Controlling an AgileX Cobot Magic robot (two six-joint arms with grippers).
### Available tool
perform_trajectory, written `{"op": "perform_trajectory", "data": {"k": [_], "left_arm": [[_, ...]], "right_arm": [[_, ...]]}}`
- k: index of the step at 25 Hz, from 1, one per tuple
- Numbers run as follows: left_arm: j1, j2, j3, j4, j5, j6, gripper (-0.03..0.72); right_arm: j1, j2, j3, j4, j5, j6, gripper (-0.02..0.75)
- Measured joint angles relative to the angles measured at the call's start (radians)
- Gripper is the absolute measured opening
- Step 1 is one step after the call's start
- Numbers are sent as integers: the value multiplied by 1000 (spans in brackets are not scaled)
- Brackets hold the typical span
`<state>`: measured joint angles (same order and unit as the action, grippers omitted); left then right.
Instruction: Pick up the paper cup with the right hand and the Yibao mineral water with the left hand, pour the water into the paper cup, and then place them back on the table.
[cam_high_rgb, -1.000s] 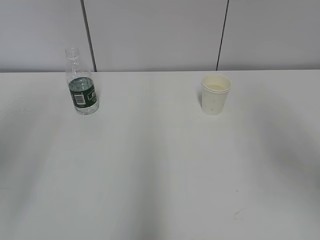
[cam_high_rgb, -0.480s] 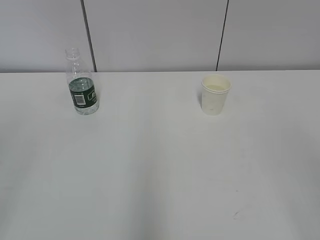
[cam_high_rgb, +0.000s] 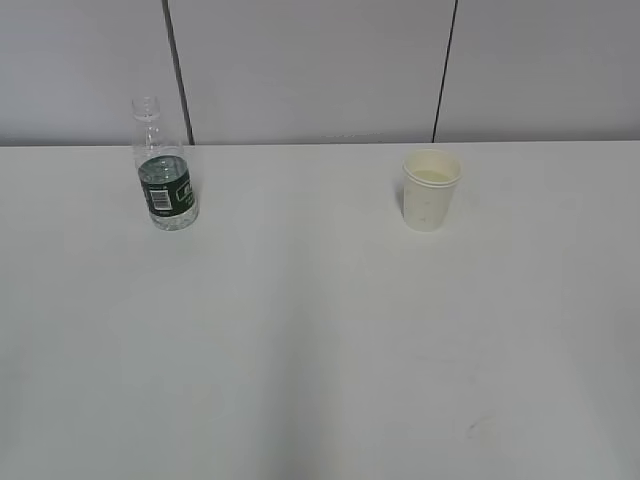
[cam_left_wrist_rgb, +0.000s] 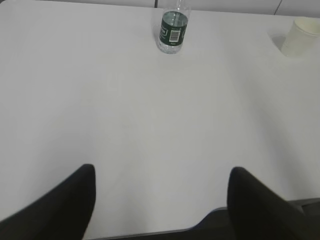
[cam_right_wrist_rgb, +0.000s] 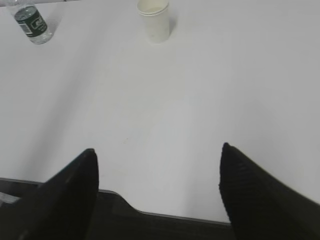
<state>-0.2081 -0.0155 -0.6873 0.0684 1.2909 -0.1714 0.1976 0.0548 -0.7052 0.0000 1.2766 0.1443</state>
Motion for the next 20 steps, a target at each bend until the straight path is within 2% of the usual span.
{"op": "perform_trajectory", "data": {"k": [6,14,20], "left_arm": [[0,-3,70,-1,-2,26,501],[0,-3,152,-3,-129,41,501],[0,-4,174,-4,-172,44,494]], "right_arm": [[0,-73,65,-81,2,-1,586],[0,-73,184,-79,-106,-20,586],[0,-73,216,-67,-114,-29,586]]}}
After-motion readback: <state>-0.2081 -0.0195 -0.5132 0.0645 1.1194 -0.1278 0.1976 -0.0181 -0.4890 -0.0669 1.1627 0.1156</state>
